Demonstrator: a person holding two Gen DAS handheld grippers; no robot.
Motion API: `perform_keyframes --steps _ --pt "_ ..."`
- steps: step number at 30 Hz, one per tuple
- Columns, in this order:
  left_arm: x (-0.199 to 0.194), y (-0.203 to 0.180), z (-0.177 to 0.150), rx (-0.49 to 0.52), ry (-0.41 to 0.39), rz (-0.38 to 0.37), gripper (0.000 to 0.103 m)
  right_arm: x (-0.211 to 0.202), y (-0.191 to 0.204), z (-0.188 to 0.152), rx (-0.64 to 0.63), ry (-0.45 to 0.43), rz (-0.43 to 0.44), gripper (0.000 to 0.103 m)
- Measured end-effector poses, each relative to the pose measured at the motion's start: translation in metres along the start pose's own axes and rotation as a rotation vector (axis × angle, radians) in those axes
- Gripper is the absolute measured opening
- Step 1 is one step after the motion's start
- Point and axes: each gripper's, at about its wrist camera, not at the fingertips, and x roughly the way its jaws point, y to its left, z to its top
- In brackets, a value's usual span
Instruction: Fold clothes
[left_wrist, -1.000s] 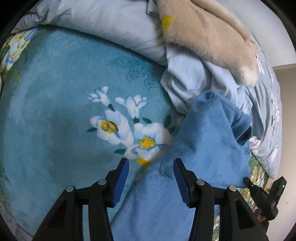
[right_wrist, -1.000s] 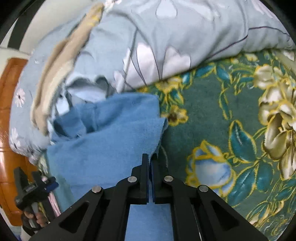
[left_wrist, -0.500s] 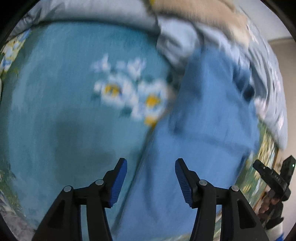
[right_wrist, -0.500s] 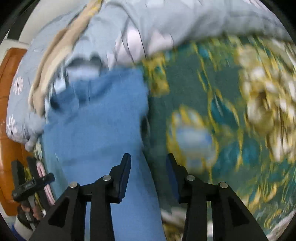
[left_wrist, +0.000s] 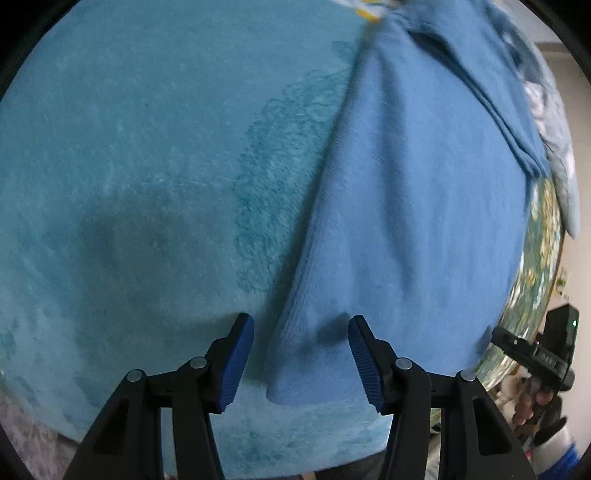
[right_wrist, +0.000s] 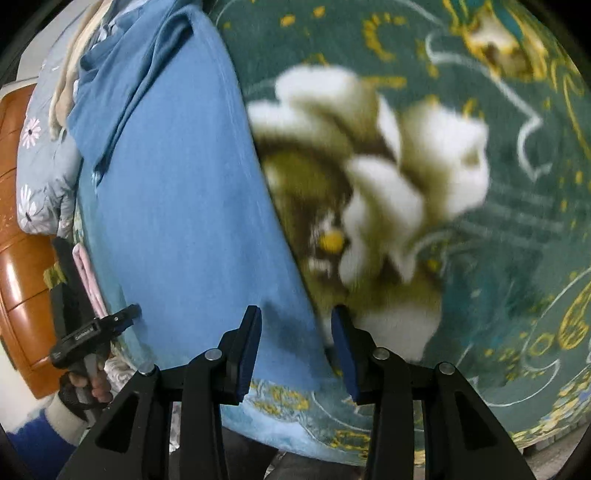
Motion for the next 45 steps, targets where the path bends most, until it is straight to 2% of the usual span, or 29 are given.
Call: perform_keyframes --steps 3,6,8,11,15,19,23,25,27,28,29,30,32,34,38,42,45 --pt "0.0 0.003 -0.005 0.01 0.008 -0.018 0.054 -0.001 -0.006 -0.007 0.015 -0.017 0.044 0.041" --pt "0.0 0.007 -0.009 0.021 0.016 -0.035 0.039 0.003 -0.01 -0.015 0.016 0.009 0.077 0.039" --pt "0.0 0.009 -0.013 0.028 0.021 -0.047 0.018 0.005 -0.011 -0.017 0.015 0.019 0.07 0.028" --pt "0.0 0.013 -0.017 0.038 0.03 -0.065 0.008 0.01 -0.001 -0.004 0.03 0.028 0.072 0.009" --pt "-0.008 0.015 -0.02 0.038 0.014 -0.081 0.005 -0.001 0.009 0.013 0.008 0.024 0.104 0.005" --pt "-0.036 0.023 -0.022 -0.022 -0.043 -0.199 0.005 -0.023 0.004 0.009 0.052 -0.034 0.206 0.004" --pt "-0.079 0.024 -0.011 -0.094 -0.157 -0.357 0.005 -0.066 0.006 0.025 0.072 -0.141 0.389 0.004" --pt "-0.087 0.013 0.013 -0.114 -0.215 -0.427 0.005 -0.085 0.014 0.04 0.074 -0.199 0.472 0.004" --pt "-0.096 0.002 0.036 -0.134 -0.273 -0.497 0.005 -0.096 0.026 0.068 0.078 -0.255 0.52 0.004" --pt "-0.103 -0.004 0.056 -0.14 -0.296 -0.522 0.005 -0.102 0.032 0.082 0.08 -0.282 0.544 0.004" --pt "-0.124 0.011 0.091 -0.145 -0.314 -0.543 0.005 -0.107 0.039 0.096 0.083 -0.31 0.567 0.004" --pt "-0.131 0.005 0.113 -0.153 -0.336 -0.561 0.005 -0.113 0.044 0.11 0.085 -0.337 0.589 0.004" --pt "-0.117 -0.033 0.141 -0.155 -0.355 -0.574 0.005 -0.128 0.049 0.142 0.091 -0.373 0.608 0.003" --pt "-0.121 -0.039 0.166 -0.151 -0.363 -0.572 0.005 -0.135 0.058 0.18 0.106 -0.398 0.609 0.003" --pt "-0.112 -0.053 0.222 -0.155 -0.354 -0.546 0.005 -0.117 0.077 0.23 0.143 -0.418 0.576 0.003" --pt "-0.089 -0.069 0.284 -0.172 -0.32 -0.496 0.005 -0.104 0.081 0.268 0.187 -0.401 0.492 0.004" --pt "-0.076 -0.069 0.299 -0.188 -0.305 -0.511 0.007 -0.091 0.082 0.284 0.204 -0.393 0.467 0.006"
